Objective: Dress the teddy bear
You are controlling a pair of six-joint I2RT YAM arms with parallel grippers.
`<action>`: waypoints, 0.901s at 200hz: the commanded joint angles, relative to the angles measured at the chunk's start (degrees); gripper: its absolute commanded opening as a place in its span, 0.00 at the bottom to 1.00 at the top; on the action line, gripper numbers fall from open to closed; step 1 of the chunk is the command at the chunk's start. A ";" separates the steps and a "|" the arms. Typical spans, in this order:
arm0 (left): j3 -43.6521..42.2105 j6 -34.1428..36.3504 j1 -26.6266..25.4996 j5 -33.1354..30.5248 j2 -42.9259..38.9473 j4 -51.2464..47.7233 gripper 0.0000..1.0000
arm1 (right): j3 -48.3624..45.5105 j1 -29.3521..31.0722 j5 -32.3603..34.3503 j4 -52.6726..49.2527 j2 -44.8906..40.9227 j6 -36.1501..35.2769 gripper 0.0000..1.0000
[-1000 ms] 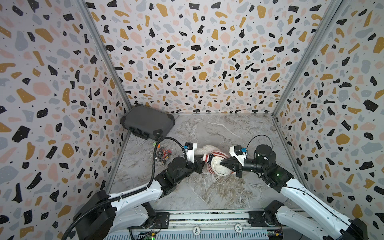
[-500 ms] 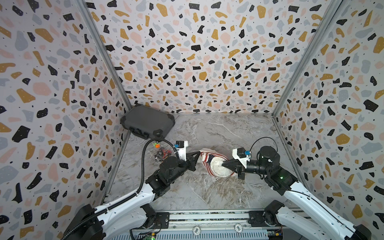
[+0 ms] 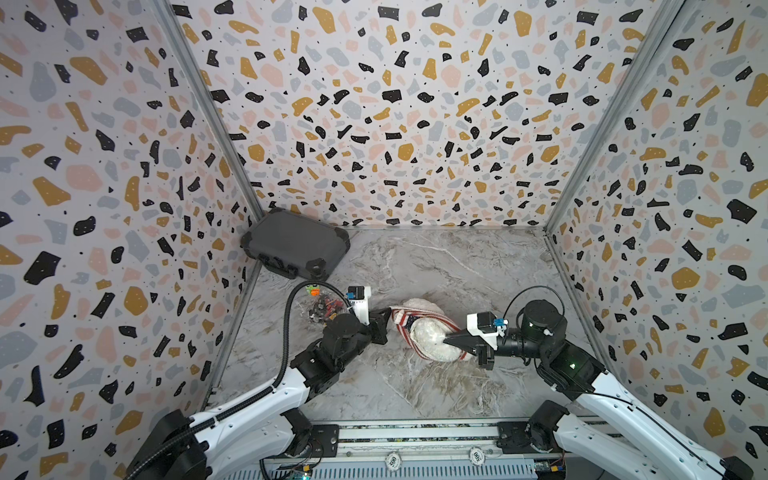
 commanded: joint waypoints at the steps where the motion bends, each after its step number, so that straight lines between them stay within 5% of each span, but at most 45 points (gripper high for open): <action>1: -1.09 1.28 1.28 -7.44 -0.01 -3.50 0.00 | 0.64 0.73 -3.16 8.05 -3.91 1.71 0.00; 40: 0.05 3.54 1.21 -1.45 -2.41 -2.08 0.00 | -0.77 0.68 3.82 13.41 -3.28 8.87 0.00; 63: 0.15 4.31 1.08 0.39 -5.26 -0.97 0.37 | -1.08 0.81 11.02 16.51 -2.27 16.13 0.00; 102: -1.03 4.85 1.04 -2.63 -12.92 -5.47 0.75 | 1.43 2.22 24.55 15.00 2.47 30.52 0.00; 137: -5.48 2.96 0.30 1.70 -19.94 -2.33 0.78 | 1.30 5.63 35.76 14.10 4.94 38.57 0.00; 180: -12.13 -2.00 -6.87 2.50 -17.26 9.58 0.75 | -2.01 5.91 44.16 15.38 7.84 48.95 0.00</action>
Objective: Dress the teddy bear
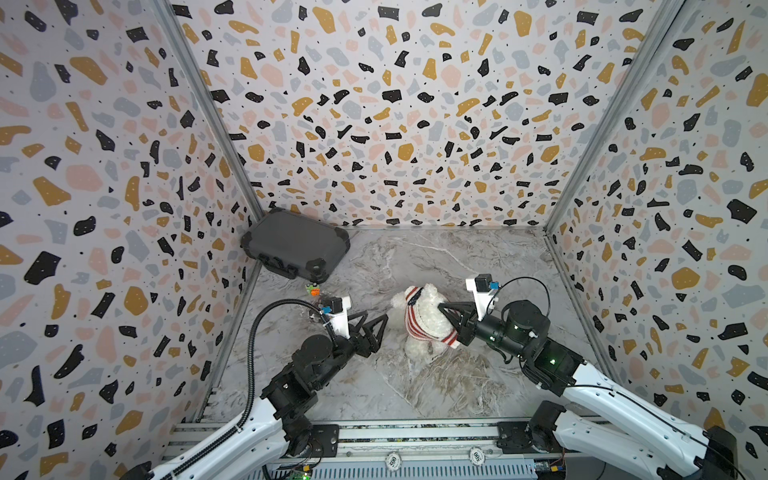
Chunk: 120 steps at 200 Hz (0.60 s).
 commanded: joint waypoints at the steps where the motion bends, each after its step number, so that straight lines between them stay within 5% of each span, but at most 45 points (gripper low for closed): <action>1: -3.86 -3.65 -4.54 1.28 2.46 11.23 0.75 | -0.49 0.18 8.06 3.39 0.41 8.79 0.00; 37: -5.40 -5.80 -14.01 -5.04 15.15 26.98 0.70 | -3.81 0.12 11.65 4.97 1.34 16.30 0.00; 80: -3.86 -12.30 -15.54 -6.51 34.66 47.02 0.64 | -7.31 -0.10 15.63 5.17 -0.90 22.76 0.00; 120: 1.89 -17.45 -15.72 -6.17 49.34 55.26 0.63 | -8.25 -0.14 16.59 4.30 -2.67 26.30 0.00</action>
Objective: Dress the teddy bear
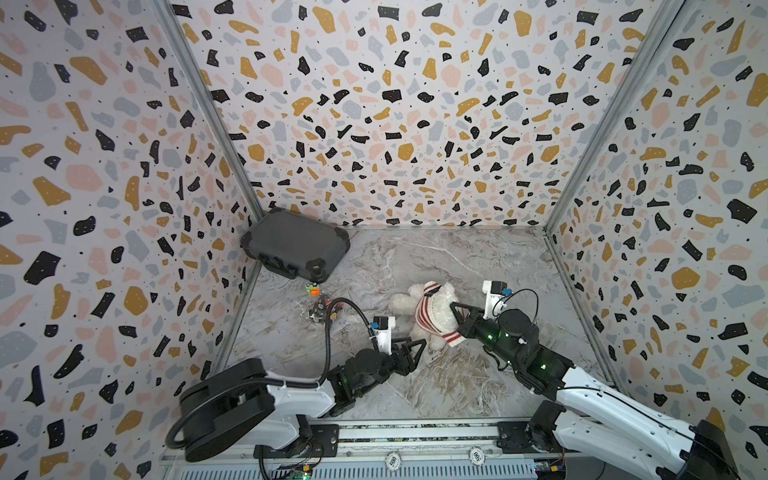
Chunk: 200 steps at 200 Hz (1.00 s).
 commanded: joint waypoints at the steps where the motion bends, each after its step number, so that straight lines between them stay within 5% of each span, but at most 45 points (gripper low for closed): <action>1: 3.81 -4.37 -0.33 -0.65 5.63 13.35 0.63 | -0.16 -0.08 1.55 0.99 -1.58 3.86 0.00; 54: 8.92 -6.65 -1.04 1.21 14.40 17.44 0.58 | -1.42 -0.08 0.92 1.14 -1.34 6.32 0.00; 160: 10.88 -8.86 -2.39 1.85 20.21 20.28 0.08 | -1.88 0.02 0.97 0.79 -1.94 7.02 0.00; 200: 9.63 -9.87 -1.78 -0.67 20.49 12.87 0.00 | -1.77 0.09 1.10 0.17 -3.33 7.98 0.00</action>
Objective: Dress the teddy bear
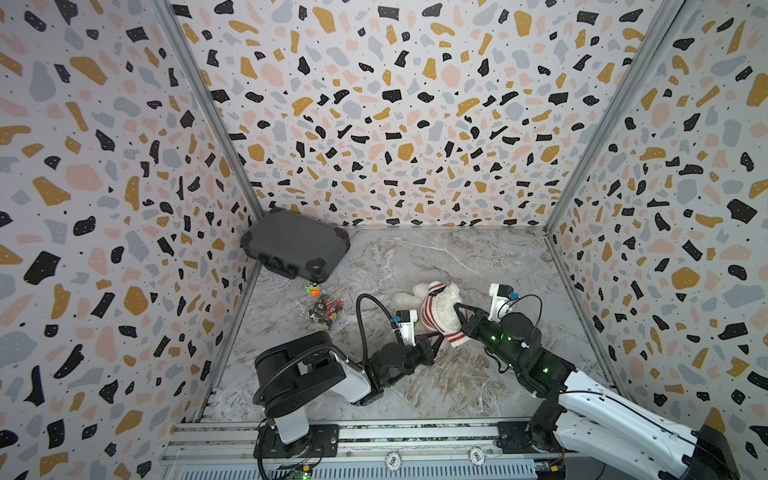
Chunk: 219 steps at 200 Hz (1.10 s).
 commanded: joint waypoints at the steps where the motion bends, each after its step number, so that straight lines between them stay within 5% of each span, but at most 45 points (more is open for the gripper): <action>1: -0.33 -0.32 0.21 -2.05 0.56 -3.00 0.00 | 0.18 0.20 0.00 -0.04 -1.72 1.06 0.00; 219: -5.91 5.73 6.40 -15.26 -5.67 -26.88 0.00 | -0.33 -3.06 -6.86 -2.58 -9.60 5.15 0.00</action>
